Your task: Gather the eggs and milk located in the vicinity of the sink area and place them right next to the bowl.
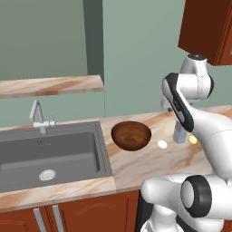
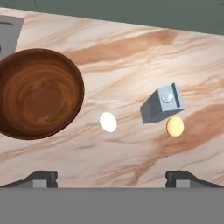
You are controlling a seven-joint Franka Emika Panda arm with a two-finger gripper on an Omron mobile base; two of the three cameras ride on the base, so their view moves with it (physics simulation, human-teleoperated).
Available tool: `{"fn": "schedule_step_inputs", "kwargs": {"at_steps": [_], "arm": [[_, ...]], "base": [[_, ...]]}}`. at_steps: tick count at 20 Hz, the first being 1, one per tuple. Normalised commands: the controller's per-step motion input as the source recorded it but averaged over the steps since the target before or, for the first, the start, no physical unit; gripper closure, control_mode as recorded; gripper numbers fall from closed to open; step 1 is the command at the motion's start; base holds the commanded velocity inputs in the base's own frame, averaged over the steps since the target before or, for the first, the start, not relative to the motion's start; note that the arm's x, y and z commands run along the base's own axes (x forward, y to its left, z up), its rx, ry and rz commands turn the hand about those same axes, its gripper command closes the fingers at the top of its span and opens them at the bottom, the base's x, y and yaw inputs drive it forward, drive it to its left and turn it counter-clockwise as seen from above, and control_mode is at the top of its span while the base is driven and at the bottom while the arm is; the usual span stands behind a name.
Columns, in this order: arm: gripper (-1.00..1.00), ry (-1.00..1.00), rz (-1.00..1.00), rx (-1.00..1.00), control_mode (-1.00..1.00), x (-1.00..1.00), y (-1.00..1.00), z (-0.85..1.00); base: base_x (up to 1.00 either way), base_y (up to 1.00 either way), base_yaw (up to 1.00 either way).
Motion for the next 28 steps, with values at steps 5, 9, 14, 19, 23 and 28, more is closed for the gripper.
{"fn": "schedule_step_inputs", "kwargs": {"at_steps": [5, 9, 14, 19, 23, 28], "arm": [[-1.00, 0.01, 0.25, 0.00, -1.00, 0.24, -0.81, -0.06], [-1.00, 0.00, 0.18, 0.00, -1.00, 0.18, -0.33, -0.34], [-1.00, 0.00, 0.07, 0.00, -1.00, 0.22, -0.21, -0.48], [-1.00, 0.05, 0.00, 0.00, -1.00, 0.20, -0.13, -0.24], [-1.00, 0.11, -0.04, 0.00, -1.00, 0.26, -0.04, -0.12], [-1.00, 0.04, -0.08, 0.00, -1.00, 0.36, 0.00, -0.23]], "base": [[0.00, 0.00, 0.00], [0.00, 0.00, 0.00], [0.00, 0.00, 0.00], [0.00, 0.00, 0.00], [0.00, 0.00, 0.00], [0.00, 0.00, 0.00]]}}
